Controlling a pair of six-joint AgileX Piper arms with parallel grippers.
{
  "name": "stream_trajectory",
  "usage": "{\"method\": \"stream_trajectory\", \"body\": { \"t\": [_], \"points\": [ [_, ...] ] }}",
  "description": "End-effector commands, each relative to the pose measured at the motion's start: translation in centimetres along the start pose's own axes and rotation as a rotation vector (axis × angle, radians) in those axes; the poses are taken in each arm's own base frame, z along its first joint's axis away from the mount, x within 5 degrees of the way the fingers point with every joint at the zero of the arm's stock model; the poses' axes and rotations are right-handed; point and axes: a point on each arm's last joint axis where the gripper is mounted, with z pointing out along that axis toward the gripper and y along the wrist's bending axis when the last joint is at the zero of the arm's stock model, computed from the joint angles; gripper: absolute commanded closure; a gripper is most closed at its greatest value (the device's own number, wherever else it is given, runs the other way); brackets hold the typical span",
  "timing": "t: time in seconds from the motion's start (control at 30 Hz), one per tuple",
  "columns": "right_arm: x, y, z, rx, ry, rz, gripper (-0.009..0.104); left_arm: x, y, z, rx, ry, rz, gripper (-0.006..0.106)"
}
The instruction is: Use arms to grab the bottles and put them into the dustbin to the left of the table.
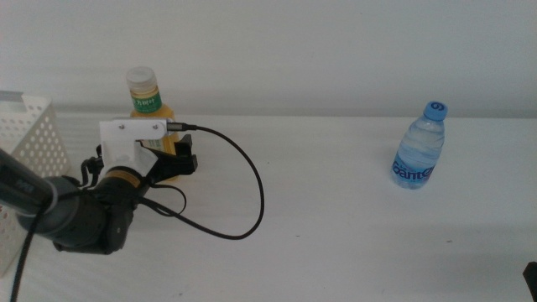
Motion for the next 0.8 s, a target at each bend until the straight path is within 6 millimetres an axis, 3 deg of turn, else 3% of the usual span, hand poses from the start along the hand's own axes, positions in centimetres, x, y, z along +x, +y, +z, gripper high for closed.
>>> {"method": "stream_trajectory", "body": {
  "t": [0.0,0.33,0.77],
  "points": [
    [1.1,0.1,0.1,0.008,-0.006,-0.007,0.002,0.1,-0.1,0.7,-0.010,-0.020,-0.011,0.007],
    [1.1,0.1,0.1,0.008,-0.006,-0.007,0.002,0.8,-0.1,2.4,-0.024,-0.020,-0.020,0.007],
    [1.1,0.1,0.1,0.008,-0.006,-0.007,0.002,0.5,0.2,2.4,-0.059,-0.061,0.077,0.007]
  ]
}}
